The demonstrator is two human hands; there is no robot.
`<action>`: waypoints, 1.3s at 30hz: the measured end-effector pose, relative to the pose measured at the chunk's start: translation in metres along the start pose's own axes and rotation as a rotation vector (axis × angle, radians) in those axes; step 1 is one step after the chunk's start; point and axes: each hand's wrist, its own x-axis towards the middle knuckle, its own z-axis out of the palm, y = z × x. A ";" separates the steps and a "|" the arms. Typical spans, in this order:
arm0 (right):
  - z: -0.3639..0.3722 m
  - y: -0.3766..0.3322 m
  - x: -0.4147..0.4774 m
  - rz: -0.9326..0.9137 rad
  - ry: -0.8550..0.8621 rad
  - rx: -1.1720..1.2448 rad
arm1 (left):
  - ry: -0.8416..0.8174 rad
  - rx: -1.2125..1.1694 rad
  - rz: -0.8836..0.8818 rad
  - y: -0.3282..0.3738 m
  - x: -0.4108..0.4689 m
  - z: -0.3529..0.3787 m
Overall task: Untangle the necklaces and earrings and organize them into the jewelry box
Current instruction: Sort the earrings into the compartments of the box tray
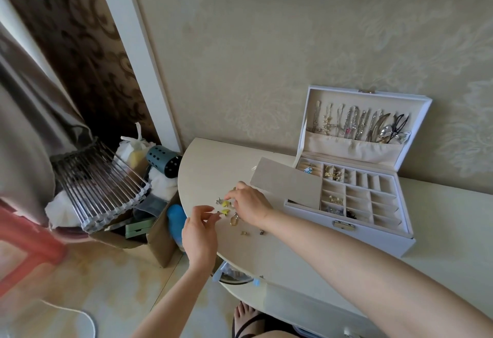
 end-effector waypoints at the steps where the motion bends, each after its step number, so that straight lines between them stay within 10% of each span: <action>1: 0.001 0.001 0.001 0.001 -0.011 -0.008 | -0.007 -0.038 -0.031 -0.001 0.003 -0.001; 26: -0.022 0.051 -0.088 -0.123 0.246 0.034 | -0.365 -0.127 0.101 0.003 0.004 0.022; 39: -0.018 0.055 -0.099 -0.084 0.073 -0.103 | -0.411 -0.092 0.076 0.029 0.053 0.052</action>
